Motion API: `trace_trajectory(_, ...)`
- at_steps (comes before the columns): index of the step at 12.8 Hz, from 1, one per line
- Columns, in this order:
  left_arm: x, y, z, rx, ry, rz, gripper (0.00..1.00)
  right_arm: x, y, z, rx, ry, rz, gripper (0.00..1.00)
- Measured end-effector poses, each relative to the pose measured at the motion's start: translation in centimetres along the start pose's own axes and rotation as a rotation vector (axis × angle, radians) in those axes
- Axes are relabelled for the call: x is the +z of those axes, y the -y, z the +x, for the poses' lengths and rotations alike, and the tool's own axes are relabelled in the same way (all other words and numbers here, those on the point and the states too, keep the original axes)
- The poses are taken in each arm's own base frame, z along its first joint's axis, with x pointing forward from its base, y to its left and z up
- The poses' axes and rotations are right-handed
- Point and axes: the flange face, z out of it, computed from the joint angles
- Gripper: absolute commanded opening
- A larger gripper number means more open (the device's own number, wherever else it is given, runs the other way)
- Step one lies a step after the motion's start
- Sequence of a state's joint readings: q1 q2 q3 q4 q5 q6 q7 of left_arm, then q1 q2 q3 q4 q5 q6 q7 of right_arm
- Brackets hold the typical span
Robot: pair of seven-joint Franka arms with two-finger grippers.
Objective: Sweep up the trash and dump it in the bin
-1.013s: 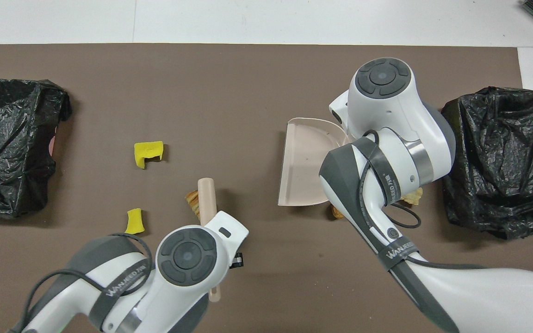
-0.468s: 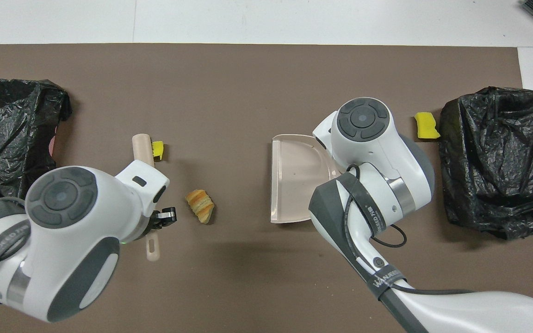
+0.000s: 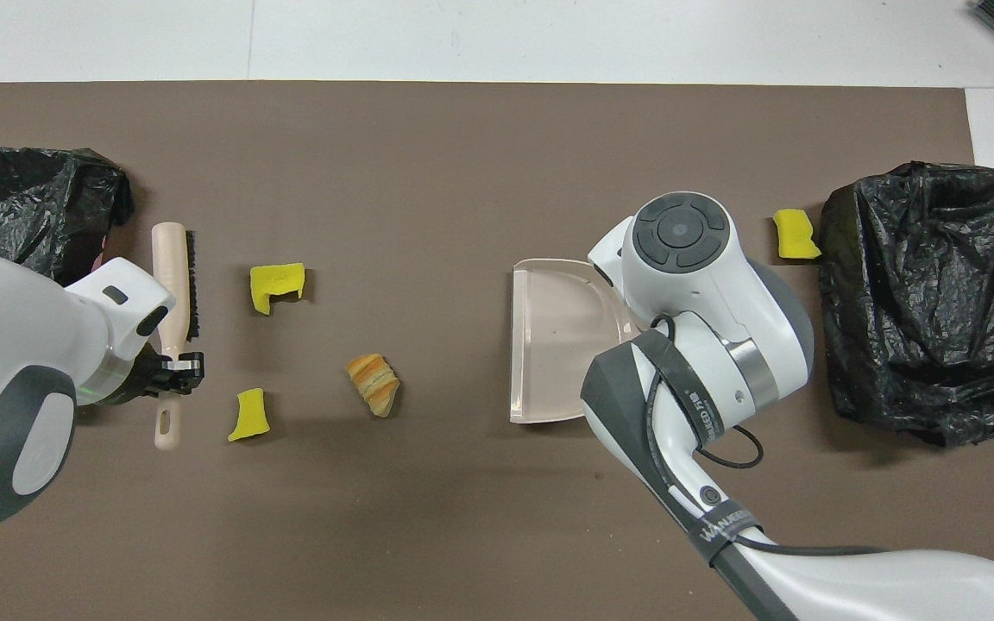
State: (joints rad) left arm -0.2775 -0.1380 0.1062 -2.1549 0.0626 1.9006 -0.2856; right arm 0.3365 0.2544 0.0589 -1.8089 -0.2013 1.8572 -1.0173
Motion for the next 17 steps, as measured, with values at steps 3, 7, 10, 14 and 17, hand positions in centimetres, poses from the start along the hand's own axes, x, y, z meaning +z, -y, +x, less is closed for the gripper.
trace_trajectory(3,3.1,-0.2,2.1,0.028,-0.022,0.003,0.00,0.0,0.0,0.0,-0.001,0.000,-0.001,0.00)
trace_trajectory(7,7.6,-2.9,2.9,0.104,0.018,0.024,0.00,-0.2,0.1,0.1,0.000,-0.002,-0.004,0.00)
trace_trajectory(10,9.4,-7.3,0.7,0.196,0.017,0.035,0.00,-0.4,0.5,0.4,-0.008,-0.001,-0.007,0.00)
trace_trajectory(14,9.6,-12.4,-3.3,0.243,0.011,0.032,0.00,0.5,2.9,2.9,-0.061,-0.002,-0.024,0.00)
trace_trajectory(17,9.4,-15.3,-5.6,0.246,0.027,-0.014,0.00,2.3,4.6,5.0,-0.073,-0.020,-0.054,0.00)
